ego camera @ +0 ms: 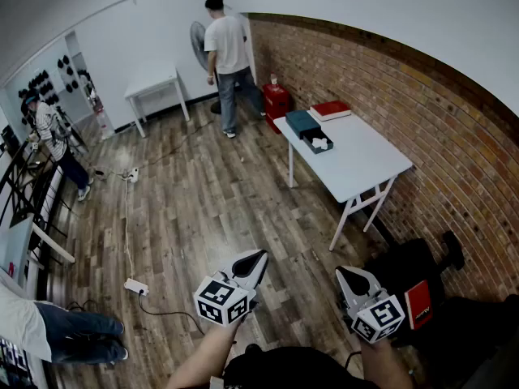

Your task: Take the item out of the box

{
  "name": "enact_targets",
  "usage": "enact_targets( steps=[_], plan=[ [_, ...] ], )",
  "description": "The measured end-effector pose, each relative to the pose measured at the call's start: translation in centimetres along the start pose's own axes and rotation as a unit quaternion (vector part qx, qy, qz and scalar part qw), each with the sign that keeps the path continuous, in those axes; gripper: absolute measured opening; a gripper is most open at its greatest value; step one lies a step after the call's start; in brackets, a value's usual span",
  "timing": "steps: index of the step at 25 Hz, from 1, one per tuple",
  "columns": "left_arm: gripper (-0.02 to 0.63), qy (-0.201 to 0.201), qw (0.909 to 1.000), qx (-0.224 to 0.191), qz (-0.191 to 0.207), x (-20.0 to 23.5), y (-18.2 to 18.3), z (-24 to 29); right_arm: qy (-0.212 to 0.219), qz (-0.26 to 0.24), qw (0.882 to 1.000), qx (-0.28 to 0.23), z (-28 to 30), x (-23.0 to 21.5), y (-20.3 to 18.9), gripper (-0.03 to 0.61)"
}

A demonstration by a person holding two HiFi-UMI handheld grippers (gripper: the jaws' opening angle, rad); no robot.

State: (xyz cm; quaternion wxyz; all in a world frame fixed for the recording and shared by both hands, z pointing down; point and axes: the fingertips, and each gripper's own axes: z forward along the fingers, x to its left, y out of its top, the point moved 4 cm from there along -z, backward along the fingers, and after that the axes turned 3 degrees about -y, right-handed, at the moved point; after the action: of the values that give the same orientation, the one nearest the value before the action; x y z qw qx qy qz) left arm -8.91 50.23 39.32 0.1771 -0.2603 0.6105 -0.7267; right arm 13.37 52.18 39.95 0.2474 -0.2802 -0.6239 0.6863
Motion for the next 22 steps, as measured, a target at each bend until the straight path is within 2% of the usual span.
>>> enact_targets(
  steps=[13, 22],
  plan=[
    [0.001, -0.016, 0.9998, -0.007, 0.003, -4.4, 0.1, 3.8, -0.01, 0.0, 1.0, -0.002, -4.2, -3.8, -0.1, -0.002],
    [0.002, -0.017, 0.9998, -0.009, 0.008, -6.1, 0.1, 4.9, -0.002, 0.026, 1.0, -0.005, -5.9, -5.3, -0.7, 0.0]
  ],
)
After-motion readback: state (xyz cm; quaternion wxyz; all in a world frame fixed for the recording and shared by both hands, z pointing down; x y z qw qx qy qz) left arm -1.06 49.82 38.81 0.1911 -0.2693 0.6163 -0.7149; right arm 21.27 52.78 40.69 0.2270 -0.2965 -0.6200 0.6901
